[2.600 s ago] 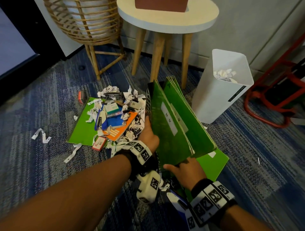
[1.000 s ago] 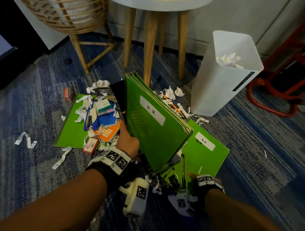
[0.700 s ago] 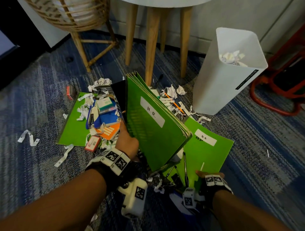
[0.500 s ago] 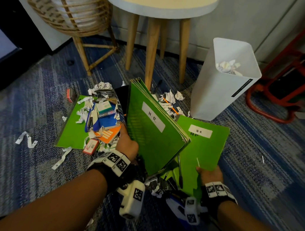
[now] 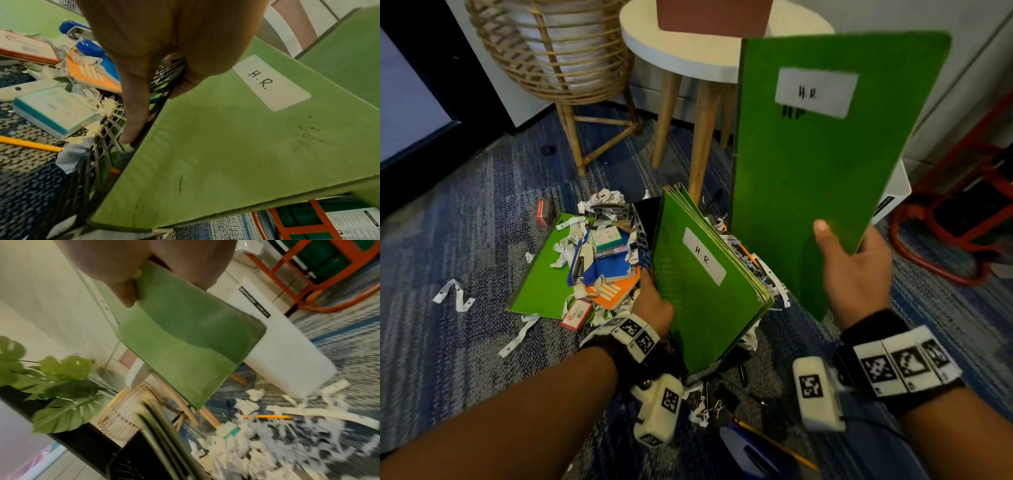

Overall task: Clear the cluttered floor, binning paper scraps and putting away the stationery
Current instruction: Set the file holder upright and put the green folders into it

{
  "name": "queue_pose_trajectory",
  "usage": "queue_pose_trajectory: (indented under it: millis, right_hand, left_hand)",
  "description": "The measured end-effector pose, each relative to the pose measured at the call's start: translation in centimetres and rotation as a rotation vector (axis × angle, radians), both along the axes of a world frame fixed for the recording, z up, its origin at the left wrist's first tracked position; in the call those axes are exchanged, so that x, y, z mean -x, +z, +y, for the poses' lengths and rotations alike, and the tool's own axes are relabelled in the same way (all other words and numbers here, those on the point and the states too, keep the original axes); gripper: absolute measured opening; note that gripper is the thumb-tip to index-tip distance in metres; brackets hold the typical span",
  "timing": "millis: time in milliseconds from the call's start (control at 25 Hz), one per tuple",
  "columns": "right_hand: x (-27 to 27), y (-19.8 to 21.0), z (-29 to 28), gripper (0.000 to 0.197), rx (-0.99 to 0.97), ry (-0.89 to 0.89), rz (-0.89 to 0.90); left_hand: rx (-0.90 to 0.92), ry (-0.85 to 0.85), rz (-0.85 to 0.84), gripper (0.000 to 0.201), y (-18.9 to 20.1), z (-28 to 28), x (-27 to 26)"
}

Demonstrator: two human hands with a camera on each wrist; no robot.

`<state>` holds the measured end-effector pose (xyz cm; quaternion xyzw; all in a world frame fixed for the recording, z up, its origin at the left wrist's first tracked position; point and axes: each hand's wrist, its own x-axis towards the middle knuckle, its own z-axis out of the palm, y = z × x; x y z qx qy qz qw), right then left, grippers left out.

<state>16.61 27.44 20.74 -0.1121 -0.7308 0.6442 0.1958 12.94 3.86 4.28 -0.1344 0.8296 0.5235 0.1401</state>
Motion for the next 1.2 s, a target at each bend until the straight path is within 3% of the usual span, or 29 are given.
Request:
queue_pose_trajectory:
  millis: [200,320,440,520,640,680,800,1040,1120,1200]
  right_hand:
    - [-0.9,5.4,-1.5,0.017,-0.018,-0.036,0.259]
    - [-2.3,6.9,-2.9,0.018,-0.002,0.072,0.346]
    - [-3.7,4.3,-4.9,0.008,-0.120,0.224,0.270]
    - [-4.7,0.9,-6.2,0.006,-0.237,0.216,0.187]
    - [-5.2,-2.5,-7.3,0.026,-0.382,0.135,0.068]
    - [-5.1,-2.8,-7.2,0.028,-0.379,0.125,0.050]
    - [-5.3,-2.1,-5.9,0.023,-0.365,0.066,0.106]
    - [-5.7,-1.8,-4.5,0.055,-0.423,-0.020,0.185]
    - [-5.9,-2.0,-4.3,0.050,-0.430,-0.040,0.181]
    - [-6.2,-2.4,-4.1,0.048,-0.420,-0.065,0.170]
  left_hand:
    - [0.002,0.004,-0.077,0.099,0.2,0.4,-0.7]
    - [-0.005,-0.010,-0.024,0.104,0.5,0.7,-0.9]
    - [0.048,0.038,-0.086,0.077,1.0,1.0,-0.5]
    - [0.077,0.012,-0.060,0.055,0.0,1.0,0.1]
    - [0.093,-0.059,-0.016,0.035,-5.6,-0.3,1.8]
    - [0.077,-0.050,-0.017,0.038,-5.8,-0.3,1.8]
    - [-0.006,0.042,-0.045,0.074,-2.1,0.1,0.4]
    - [-0.054,0.144,-0.108,0.073,-0.9,0.2,1.2]
    - [-0.057,0.142,-0.118,0.080,-3.1,-0.1,2.6]
    - [-0.042,0.128,-0.133,0.088,-11.1,-1.3,5.5]
